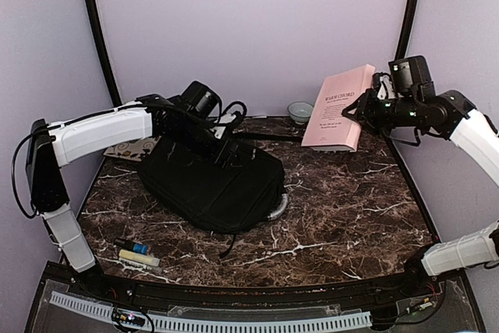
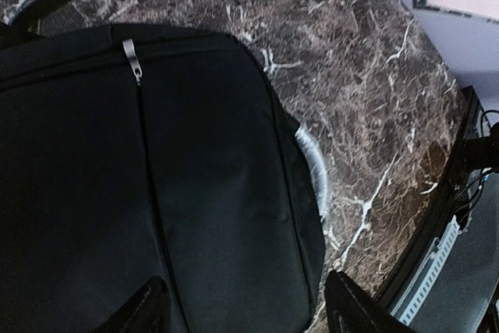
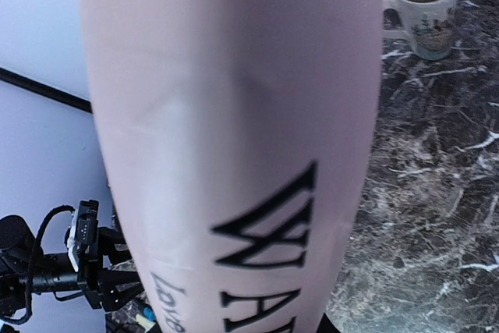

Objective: Pack the student bag
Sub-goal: Pick up the largest pocket of the bag from the student bag.

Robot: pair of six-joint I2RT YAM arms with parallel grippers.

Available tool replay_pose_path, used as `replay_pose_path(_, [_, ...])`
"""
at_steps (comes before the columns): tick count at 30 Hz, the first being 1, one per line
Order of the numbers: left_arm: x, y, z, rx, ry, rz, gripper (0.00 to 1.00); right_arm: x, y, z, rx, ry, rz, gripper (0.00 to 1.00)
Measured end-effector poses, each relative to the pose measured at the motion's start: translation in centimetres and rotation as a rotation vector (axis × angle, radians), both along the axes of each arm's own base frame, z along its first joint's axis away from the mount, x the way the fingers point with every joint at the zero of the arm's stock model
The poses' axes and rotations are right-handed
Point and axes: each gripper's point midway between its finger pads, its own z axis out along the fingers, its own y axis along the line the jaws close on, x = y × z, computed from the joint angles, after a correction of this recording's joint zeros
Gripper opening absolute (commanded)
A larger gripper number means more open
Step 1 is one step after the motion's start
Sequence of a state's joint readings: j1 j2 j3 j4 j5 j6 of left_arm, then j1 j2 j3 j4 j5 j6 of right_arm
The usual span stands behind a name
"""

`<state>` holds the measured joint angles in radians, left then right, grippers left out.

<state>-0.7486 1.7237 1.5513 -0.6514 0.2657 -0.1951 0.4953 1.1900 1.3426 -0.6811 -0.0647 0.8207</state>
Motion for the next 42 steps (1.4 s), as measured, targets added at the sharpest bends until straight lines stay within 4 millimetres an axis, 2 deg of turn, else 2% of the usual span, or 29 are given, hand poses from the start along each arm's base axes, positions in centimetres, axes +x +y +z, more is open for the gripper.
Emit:
replay_pose_path(4, [-0.3, -1.2, -3.4, 0.097, 0.044, -0.034, 0.71, -1.4, -2.5, -1.9, -0.054, 0.052, -0.091, 0.14])
replay_pose_path(7, [0.1, -3.5, -5.4, 0.177, 0.031, -0.057, 0.71, -3.1, -4.1, -3.4, -0.053, 0.086, -0.15, 0.14])
replay_pose_path(11, [0.2, -6.9, -7.4, 0.271, -0.009, -0.079, 0.7, -4.3, -5.4, -4.3, -0.034, 0.109, -0.205, 0.14])
replay_pose_path(13, [-0.2, -7.4, -8.3, 0.312, -0.014, -0.079, 0.68, -4.6, -5.7, -4.7, -0.028, 0.117, -0.222, 0.14])
replay_pose_path(16, [-0.7, -7.0, -9.4, 0.383, -0.021, -0.063, 0.67, -4.6, -5.8, -5.6, -0.033, 0.14, -0.236, 0.14])
replay_pose_path(21, [0.4, -5.3, -10.2, 0.467, -0.046, -0.021, 0.62, -4.1, -5.6, -6.4, -0.049, 0.164, -0.234, 0.14])
replay_pose_path(25, [0.8, -4.8, -11.0, 0.507, -0.063, -0.012, 0.57, -3.6, -5.2, -7.1, -0.071, 0.188, -0.226, 0.14])
replay_pose_path(26, [0.9, -4.7, -11.2, 0.516, -0.067, -0.011, 0.54, -3.5, -5.1, -7.1, -0.072, 0.188, -0.222, 0.14])
replay_pose_path(27, [0.8, -4.8, -11.4, 0.522, -0.071, -0.014, 0.46, -3.4, -5.0, -7.1, -0.072, 0.19, -0.219, 0.15])
replay_pose_path(29, [0.8, -5.0, -11.6, 0.527, -0.078, -0.017, 0.22, -3.4, -4.9, -7.1, -0.072, 0.191, -0.214, 0.15])
replay_pose_path(31, [0.8, -5.1, -11.5, 0.528, -0.085, -0.021, 0.03, -3.4, -4.9, -7.0, -0.069, 0.19, -0.212, 0.15])
replay_pose_path(32, [0.8, -5.2, -11.3, 0.527, -0.091, -0.024, 0.0, -3.4, -4.9, -7.0, -0.067, 0.189, -0.211, 0.15])
replay_pose_path(38, [1.8, -5.2, -9.1, 0.532, -0.143, 0.001, 0.0, -3.3, -4.3, -6.4, -0.027, 0.168, -0.195, 0.16])
replay_pose_path(40, [2.4, -5.4, -7.6, 0.517, -0.162, 0.017, 0.0, -3.1, -3.5, -6.1, 0.008, 0.152, -0.163, 0.16])
replay_pose_path(42, [3.3, -5.7, -5.1, 0.475, -0.183, 0.043, 0.0, -2.8, -2.4, -5.6, 0.053, 0.133, -0.121, 0.15])
